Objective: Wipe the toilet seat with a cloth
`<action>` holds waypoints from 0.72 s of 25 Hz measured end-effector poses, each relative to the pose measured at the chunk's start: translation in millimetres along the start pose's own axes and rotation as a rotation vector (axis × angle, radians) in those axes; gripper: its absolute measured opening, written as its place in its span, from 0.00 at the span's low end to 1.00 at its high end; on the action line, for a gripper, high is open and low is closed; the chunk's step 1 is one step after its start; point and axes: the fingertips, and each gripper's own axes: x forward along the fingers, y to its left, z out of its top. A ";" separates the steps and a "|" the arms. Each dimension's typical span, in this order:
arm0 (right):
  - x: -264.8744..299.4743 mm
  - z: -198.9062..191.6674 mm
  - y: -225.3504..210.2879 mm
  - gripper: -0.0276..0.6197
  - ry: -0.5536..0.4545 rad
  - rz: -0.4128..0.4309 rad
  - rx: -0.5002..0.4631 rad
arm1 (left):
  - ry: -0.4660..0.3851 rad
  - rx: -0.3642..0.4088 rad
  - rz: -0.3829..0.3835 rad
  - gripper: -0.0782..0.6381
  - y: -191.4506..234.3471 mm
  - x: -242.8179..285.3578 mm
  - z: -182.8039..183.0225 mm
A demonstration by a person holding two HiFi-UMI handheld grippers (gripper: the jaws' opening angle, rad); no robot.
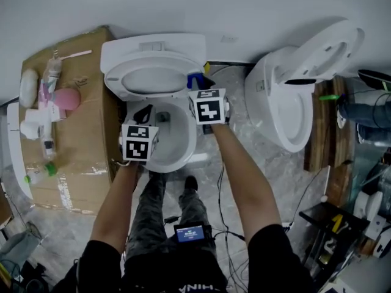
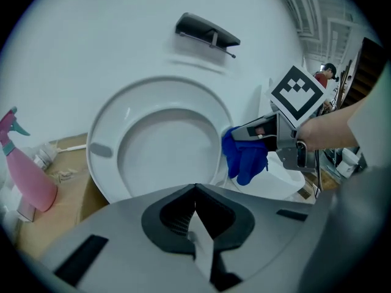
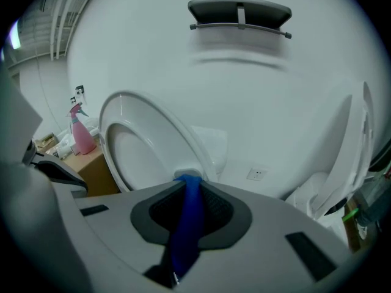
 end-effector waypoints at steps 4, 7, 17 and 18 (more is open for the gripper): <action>-9.3 17.4 10.3 0.13 -0.018 0.001 -0.001 | -0.022 -0.006 0.010 0.13 14.1 -12.4 14.4; -15.7 38.8 20.7 0.13 -0.047 0.013 -0.016 | -0.030 -0.013 0.016 0.13 20.6 -23.2 21.8; -17.7 83.0 69.0 0.13 -0.046 0.032 -0.058 | -0.070 -0.026 0.032 0.13 53.9 -59.8 48.2; -17.4 85.6 73.5 0.13 -0.046 0.033 -0.060 | -0.072 -0.025 0.033 0.13 58.4 -61.9 51.1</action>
